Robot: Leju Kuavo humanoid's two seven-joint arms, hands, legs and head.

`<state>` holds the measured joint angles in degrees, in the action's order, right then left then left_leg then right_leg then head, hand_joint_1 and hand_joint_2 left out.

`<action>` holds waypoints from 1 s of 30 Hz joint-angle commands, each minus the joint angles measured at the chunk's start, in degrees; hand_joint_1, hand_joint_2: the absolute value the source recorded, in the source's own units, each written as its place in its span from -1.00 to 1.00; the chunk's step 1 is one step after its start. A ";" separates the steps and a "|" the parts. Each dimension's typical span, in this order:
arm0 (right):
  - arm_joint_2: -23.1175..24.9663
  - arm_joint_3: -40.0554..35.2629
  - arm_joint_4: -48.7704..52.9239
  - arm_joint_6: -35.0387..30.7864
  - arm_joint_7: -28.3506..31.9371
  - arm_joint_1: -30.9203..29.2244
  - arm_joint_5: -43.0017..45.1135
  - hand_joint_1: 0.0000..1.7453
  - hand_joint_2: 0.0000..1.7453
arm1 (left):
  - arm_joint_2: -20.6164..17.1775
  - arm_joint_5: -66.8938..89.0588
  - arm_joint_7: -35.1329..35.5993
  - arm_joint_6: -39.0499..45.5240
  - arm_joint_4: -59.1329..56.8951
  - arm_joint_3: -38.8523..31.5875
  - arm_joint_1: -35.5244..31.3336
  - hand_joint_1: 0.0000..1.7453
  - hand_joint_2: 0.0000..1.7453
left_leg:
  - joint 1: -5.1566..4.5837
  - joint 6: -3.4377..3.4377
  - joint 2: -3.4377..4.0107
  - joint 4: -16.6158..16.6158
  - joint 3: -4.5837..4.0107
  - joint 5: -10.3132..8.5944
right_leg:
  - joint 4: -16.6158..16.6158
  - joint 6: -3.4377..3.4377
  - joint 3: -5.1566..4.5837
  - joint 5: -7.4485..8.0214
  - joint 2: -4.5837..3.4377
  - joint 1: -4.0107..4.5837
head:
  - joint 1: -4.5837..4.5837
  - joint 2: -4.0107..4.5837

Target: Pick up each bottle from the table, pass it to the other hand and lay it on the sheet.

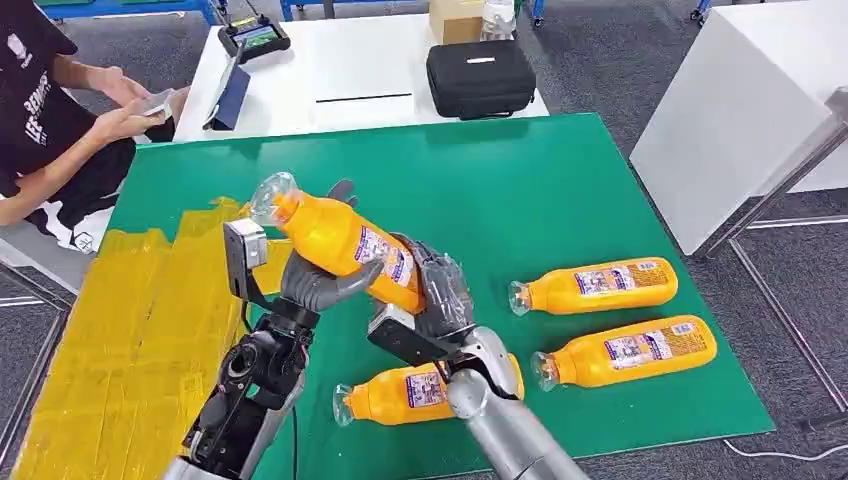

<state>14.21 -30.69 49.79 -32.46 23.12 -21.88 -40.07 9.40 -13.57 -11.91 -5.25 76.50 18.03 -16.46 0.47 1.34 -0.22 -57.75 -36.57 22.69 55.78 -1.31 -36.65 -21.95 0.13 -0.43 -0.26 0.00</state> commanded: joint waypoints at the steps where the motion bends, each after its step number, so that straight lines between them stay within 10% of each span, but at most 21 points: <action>1: -0.52 -14.43 -7.72 3.10 0.59 -2.24 -3.00 1.00 1.00 | -1.57 -1.40 0.23 0.13 -5.88 3.18 -5.46 -1.00 1.00 | 0.04 -0.05 -0.05 -0.01 0.33 0.13 | -0.01 0.03 0.36 -0.14 0.06 0.05 | 0.00 0.00; 11: -2.10 -14.78 -4.45 2.88 0.93 -1.38 -0.51 1.00 1.00 | -1.58 -3.60 -0.23 0.11 -5.52 2.69 -5.30 -0.98 1.00 | 0.02 -0.06 -0.18 0.01 0.21 0.08 | -0.02 0.04 0.26 -0.14 0.17 0.05 | 0.02 0.00; 12: -2.40 -14.38 -3.71 2.31 1.16 -0.77 -0.06 1.00 1.00 | -1.47 -3.89 -0.65 0.37 -5.46 2.34 -4.82 0.74 1.00 | 0.02 -0.04 -0.13 0.02 0.09 0.03 | -0.05 0.03 0.13 -0.07 0.13 0.05 | 0.02 0.00; 13: -2.72 -13.98 -2.89 1.74 1.50 -0.16 0.43 1.00 1.00 | -1.51 -3.99 -1.04 0.44 -5.35 2.21 -4.29 1.00 1.00 | 0.04 -0.06 -0.20 0.01 0.29 0.11 | -0.04 0.04 0.35 -0.18 0.20 0.07 | 0.02 0.00; 30: -3.27 -13.37 -1.82 0.72 1.95 0.29 0.86 1.00 1.00 | -1.63 -3.93 -1.62 0.51 -5.16 1.91 -3.72 1.00 1.00 | 0.02 -0.04 -0.13 0.01 0.18 0.07 | -0.03 0.03 0.19 -0.12 0.13 0.04 | 0.02 0.00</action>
<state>12.98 -37.66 48.44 -32.30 23.39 -22.78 -38.03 8.48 -17.51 -14.12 -5.14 75.14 18.34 -15.58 0.45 1.34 -0.20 -57.75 -36.61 22.69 55.78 -1.31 -36.73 -21.95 0.11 -0.43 -0.24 0.00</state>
